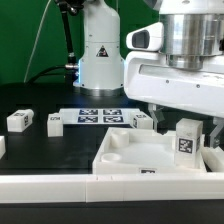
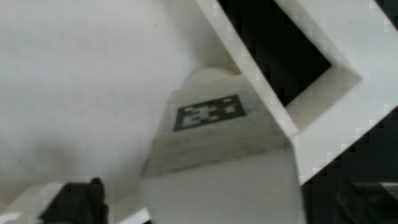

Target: Assemble one leg

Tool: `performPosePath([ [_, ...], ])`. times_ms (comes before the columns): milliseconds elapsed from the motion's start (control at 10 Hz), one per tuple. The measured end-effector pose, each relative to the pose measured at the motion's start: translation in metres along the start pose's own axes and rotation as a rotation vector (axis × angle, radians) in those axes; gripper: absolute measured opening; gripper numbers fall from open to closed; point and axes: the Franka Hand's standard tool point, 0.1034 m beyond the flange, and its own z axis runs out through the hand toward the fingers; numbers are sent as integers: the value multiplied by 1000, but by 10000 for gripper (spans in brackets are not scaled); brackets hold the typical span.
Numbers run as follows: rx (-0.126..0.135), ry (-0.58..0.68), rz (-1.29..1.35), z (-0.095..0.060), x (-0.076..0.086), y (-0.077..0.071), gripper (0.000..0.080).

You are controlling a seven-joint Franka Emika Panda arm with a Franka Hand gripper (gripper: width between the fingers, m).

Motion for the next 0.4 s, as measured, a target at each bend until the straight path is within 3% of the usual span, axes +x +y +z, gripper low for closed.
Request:
performPosePath([
  [400,0,0,0,0,0,0,649],
])
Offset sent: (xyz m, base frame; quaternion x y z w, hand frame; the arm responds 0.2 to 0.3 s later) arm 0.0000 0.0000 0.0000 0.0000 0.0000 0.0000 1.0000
